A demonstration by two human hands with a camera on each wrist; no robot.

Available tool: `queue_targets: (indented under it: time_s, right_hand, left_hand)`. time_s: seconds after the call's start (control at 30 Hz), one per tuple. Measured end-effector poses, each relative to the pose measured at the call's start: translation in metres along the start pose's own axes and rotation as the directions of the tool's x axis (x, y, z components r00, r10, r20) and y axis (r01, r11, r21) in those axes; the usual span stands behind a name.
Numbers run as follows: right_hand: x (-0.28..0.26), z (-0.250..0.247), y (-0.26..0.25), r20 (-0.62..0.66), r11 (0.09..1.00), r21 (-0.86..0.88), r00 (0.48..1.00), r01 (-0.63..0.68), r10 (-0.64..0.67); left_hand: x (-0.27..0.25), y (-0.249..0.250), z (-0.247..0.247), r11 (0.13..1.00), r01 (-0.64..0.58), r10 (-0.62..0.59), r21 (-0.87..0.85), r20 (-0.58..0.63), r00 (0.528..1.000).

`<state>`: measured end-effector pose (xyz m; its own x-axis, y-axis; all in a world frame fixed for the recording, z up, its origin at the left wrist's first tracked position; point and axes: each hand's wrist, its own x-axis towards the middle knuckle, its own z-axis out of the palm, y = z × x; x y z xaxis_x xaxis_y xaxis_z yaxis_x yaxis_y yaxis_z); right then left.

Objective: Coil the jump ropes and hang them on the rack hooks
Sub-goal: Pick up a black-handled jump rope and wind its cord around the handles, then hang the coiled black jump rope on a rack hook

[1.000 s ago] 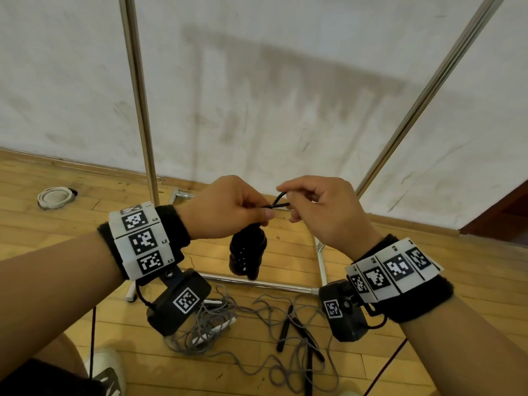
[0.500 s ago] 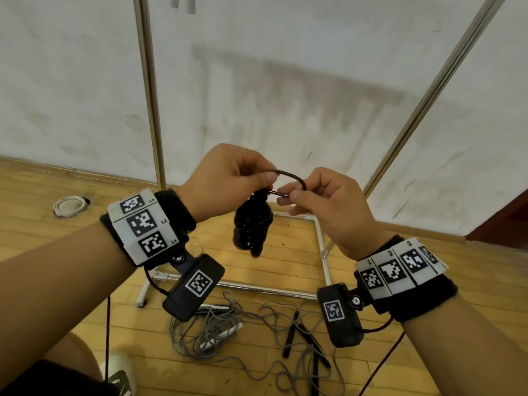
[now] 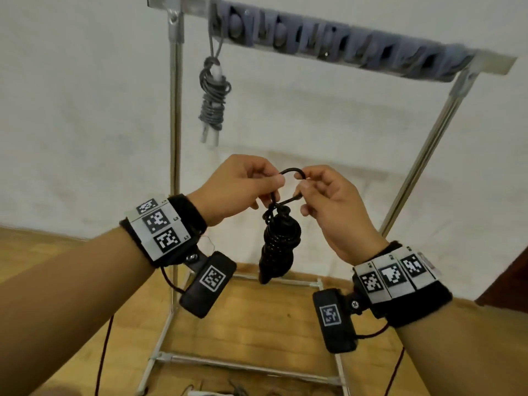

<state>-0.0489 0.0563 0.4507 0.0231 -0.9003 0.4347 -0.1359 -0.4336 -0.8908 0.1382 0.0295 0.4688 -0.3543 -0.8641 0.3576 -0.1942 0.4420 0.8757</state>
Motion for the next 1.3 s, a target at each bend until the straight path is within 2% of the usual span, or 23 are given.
queue_targets:
  time_s: [0.2,0.37,0.47,0.57,0.67,0.73,0.83,1.07,1.23,1.3]
  right_hand:
    - [0.078,0.014,-0.075,-0.073,0.987,-0.084,0.987,0.134,-0.141]
    - [0.141,0.037,-0.117,-0.11,0.958,-0.151,0.958,0.246,-0.263]
    - [0.177,0.053,-0.132,-0.15,0.95,-0.152,0.944,0.272,-0.294]
    - [0.209,0.064,-0.134,-0.198,0.923,-0.27,0.923,0.273,-0.331]
    - [0.225,0.067,-0.125,-0.21,0.879,-0.409,0.912,0.244,-0.351]
    - [0.226,0.066,-0.115,-0.191,0.835,-0.484,0.899,0.264,-0.394]
    - [0.219,0.066,-0.1,-0.151,0.788,-0.54,0.888,0.295,-0.435]
    - [0.188,0.059,-0.09,-0.116,0.86,-0.439,0.933,0.26,-0.342]
    - [0.125,0.042,-0.066,-0.085,0.867,-0.443,0.952,0.228,-0.294]
    - [0.089,0.036,-0.043,-0.058,0.883,-0.434,0.973,0.177,-0.224]
  left_hand:
    - [0.048,0.051,-0.06,0.99,-0.12,0.133,0.078,-0.186,0.974]
    - [0.091,0.088,-0.101,0.974,-0.187,0.22,0.125,-0.358,0.907]
    - [0.116,0.105,-0.116,0.96,-0.207,0.271,0.19,-0.439,0.857]
    - [0.138,0.114,-0.124,0.932,-0.185,0.32,0.312,-0.467,0.824]
    - [0.153,0.111,-0.124,0.876,-0.136,0.361,0.462,-0.444,0.82]
    - [0.158,0.101,-0.121,0.837,-0.095,0.366,0.539,-0.422,0.83]
    - [0.158,0.083,-0.116,0.833,-0.074,0.342,0.549,-0.406,0.848]
    - [0.138,0.069,-0.101,0.852,-0.099,0.382,0.514,-0.48,0.79]
    - [0.088,0.038,-0.072,0.831,-0.161,0.451,0.532,-0.476,0.755]
    - [0.057,0.015,-0.057,0.856,-0.166,0.425,0.489,-0.485,0.764]
